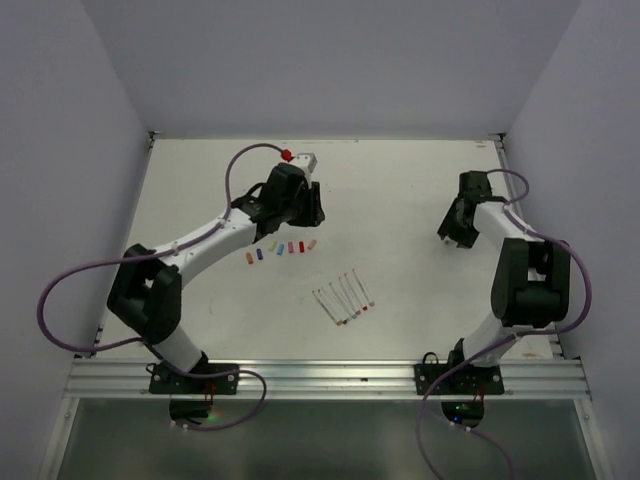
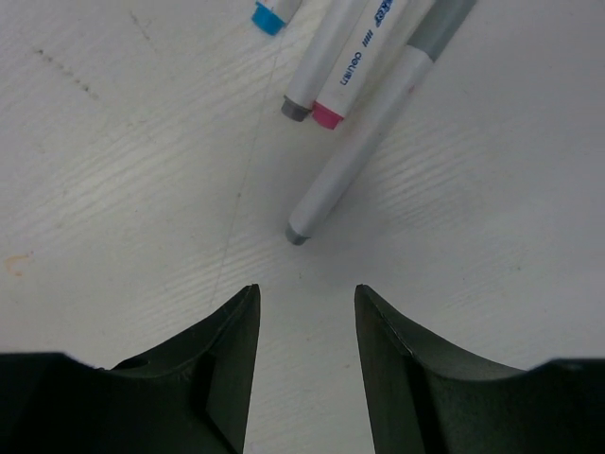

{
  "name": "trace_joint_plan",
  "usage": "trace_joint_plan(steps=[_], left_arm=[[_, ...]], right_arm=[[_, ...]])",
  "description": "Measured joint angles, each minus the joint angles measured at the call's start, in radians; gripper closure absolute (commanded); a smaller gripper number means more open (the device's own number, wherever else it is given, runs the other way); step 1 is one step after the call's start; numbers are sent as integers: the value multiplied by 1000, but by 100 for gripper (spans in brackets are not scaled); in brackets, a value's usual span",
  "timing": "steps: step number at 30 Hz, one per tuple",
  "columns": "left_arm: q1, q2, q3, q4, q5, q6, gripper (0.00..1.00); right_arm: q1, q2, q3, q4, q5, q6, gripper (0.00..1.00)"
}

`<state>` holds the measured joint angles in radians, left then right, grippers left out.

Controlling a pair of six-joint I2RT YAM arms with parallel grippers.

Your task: Open the pen caps

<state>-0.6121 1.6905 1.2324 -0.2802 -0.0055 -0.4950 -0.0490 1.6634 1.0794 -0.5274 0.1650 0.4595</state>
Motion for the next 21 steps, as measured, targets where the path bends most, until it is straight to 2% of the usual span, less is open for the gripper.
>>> trace_joint_plan(steps=[10,16,21], left_arm=[[0,-322,-30,32,125,-1,55],[0,-348,-64,23,175,3,55],[0,-353,-81,9,185,10,55]], right_arm=[[-36,129,58,50,-2,16,54],[-36,178,88,62,11,27,56],[-36,181,90,61,54,32,70]])
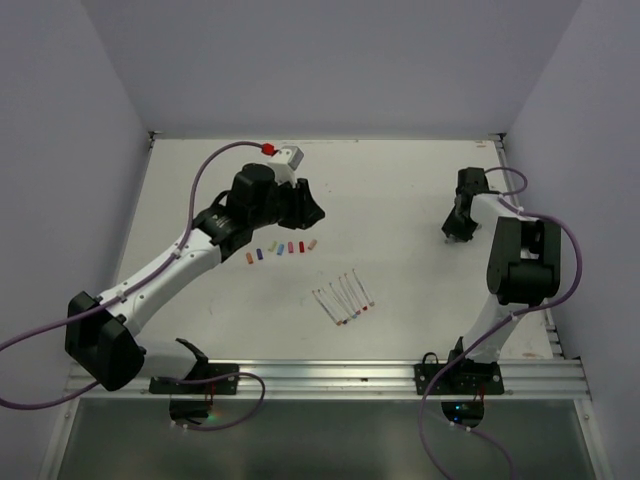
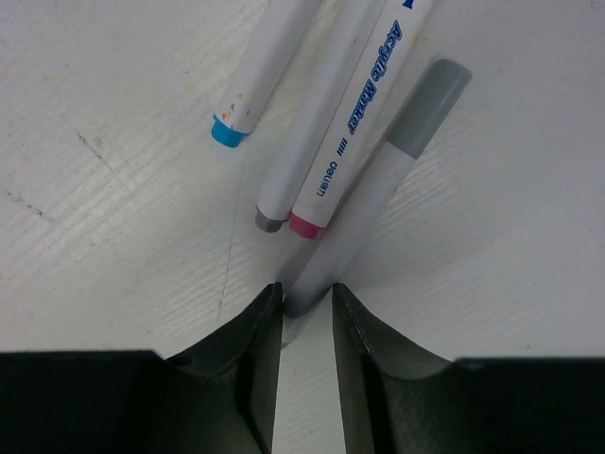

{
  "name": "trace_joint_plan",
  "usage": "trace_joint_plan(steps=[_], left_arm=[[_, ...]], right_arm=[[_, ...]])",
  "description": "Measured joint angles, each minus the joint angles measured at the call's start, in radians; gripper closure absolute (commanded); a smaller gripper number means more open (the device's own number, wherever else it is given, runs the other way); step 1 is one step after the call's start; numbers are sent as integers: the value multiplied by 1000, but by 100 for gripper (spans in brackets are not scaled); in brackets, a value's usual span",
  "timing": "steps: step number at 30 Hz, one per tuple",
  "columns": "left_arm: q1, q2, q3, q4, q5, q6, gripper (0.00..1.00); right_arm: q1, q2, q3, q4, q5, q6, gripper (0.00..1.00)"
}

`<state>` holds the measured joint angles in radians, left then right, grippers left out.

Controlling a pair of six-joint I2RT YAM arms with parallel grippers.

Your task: Open the pen caps

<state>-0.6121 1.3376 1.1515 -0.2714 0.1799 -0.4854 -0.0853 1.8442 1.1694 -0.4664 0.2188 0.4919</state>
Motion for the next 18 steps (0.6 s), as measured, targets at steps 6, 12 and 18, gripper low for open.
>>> trace_joint_plan(steps=[6,12,18], left_arm=[[0,-18,-2,-8,0,10,54],[0,-46,21,-62,-11,35,55],[0,-86,25,-68,27,30,57]], right_arm=[[0,-6,-16,13,18,6,99],[0,-80,-103,26,27,23,100],[0,-295,-239,-54,53,54,100]])
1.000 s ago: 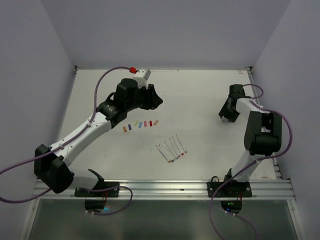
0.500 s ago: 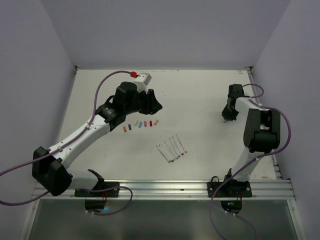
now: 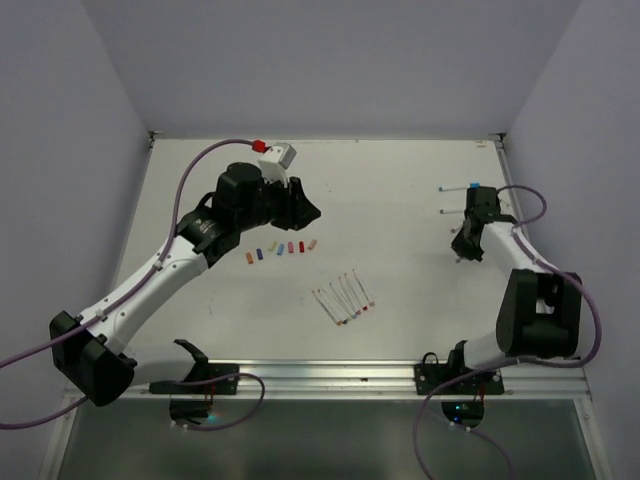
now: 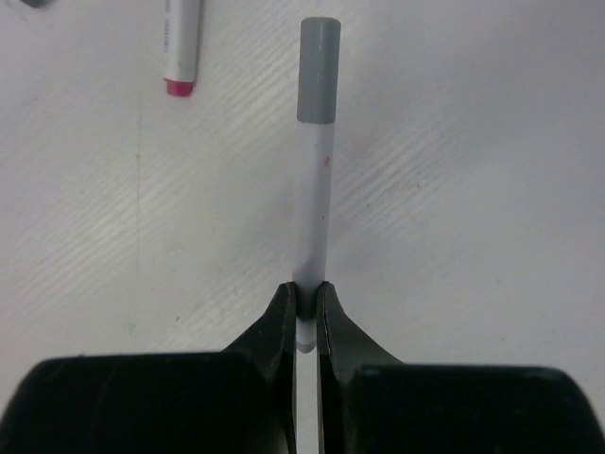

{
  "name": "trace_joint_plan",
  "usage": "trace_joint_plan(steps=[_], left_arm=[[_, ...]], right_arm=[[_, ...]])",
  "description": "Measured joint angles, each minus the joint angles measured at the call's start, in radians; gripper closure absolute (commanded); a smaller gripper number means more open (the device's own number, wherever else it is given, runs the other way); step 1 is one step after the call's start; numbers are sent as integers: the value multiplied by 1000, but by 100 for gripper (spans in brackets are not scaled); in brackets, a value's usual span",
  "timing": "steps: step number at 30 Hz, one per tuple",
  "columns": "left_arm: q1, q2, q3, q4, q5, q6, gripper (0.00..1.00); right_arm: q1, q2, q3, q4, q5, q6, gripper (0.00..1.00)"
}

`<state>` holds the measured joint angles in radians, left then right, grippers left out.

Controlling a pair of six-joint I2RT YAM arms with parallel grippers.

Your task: Open the pen caps

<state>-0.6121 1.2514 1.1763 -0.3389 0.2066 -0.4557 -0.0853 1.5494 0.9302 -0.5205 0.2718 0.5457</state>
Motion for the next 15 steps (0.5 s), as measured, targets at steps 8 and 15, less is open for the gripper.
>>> trace_joint_plan(steps=[8,15], left_arm=[[0,-6,-55,80,108,-73,58],[1,108,-128,264,263,-192,58]], right_arm=[[12,-355,34,-100,-45,-20,100],[162,-353,98,-118,-223,-134,100]])
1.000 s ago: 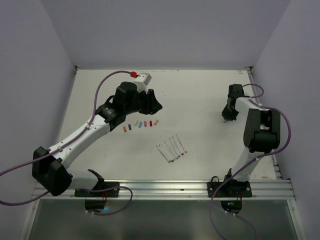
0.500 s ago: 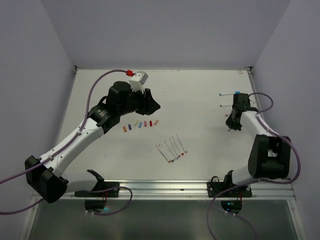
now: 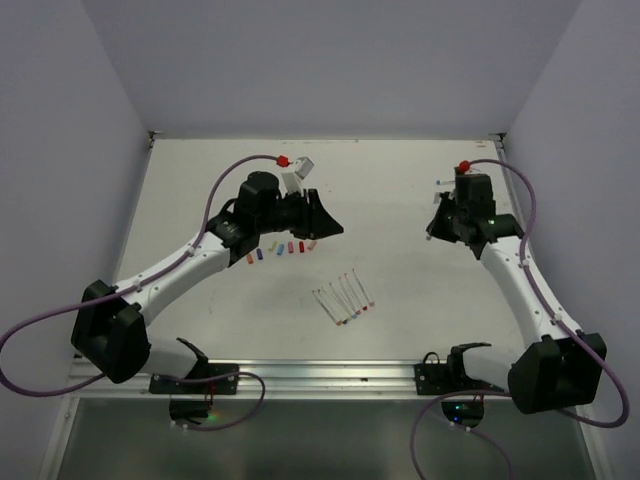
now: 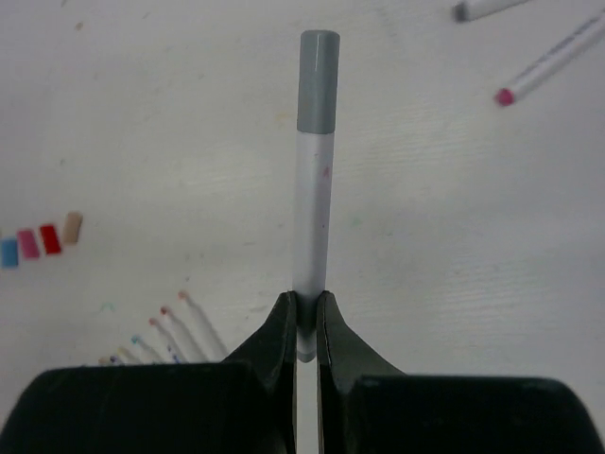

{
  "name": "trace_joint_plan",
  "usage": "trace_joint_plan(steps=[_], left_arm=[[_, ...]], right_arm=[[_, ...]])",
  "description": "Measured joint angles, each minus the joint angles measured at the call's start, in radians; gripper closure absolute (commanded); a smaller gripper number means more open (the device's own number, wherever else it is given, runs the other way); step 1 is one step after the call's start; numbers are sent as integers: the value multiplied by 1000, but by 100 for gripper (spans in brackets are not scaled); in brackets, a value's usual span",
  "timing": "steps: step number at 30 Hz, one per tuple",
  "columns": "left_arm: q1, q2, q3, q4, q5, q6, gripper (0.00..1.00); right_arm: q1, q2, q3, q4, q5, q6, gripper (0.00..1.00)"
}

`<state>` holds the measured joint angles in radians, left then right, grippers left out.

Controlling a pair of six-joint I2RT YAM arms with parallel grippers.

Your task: Open the pen caps

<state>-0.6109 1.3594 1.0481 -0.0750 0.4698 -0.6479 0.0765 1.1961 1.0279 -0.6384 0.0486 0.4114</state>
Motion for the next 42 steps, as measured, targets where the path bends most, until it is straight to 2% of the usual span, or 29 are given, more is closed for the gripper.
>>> trace_joint_plan(steps=[4,15,28,37,42], left_arm=[[7,56,-22,71,53,-52,58],[107,85,-79,219,155,-140,52],[122,105,-80,248,155,-173,52],[122,106,-80,267,155,-200,66],[122,106,-82,277,154,-207,69]], right_arm=[[184,1,6,18,-123,-45,100],[368,0,-33,131,-513,-135,100],[447,17,-39,225,-602,-123,100],[455,49,-39,269,-613,-98,100],[460,58,-39,296,-612,-81,100]])
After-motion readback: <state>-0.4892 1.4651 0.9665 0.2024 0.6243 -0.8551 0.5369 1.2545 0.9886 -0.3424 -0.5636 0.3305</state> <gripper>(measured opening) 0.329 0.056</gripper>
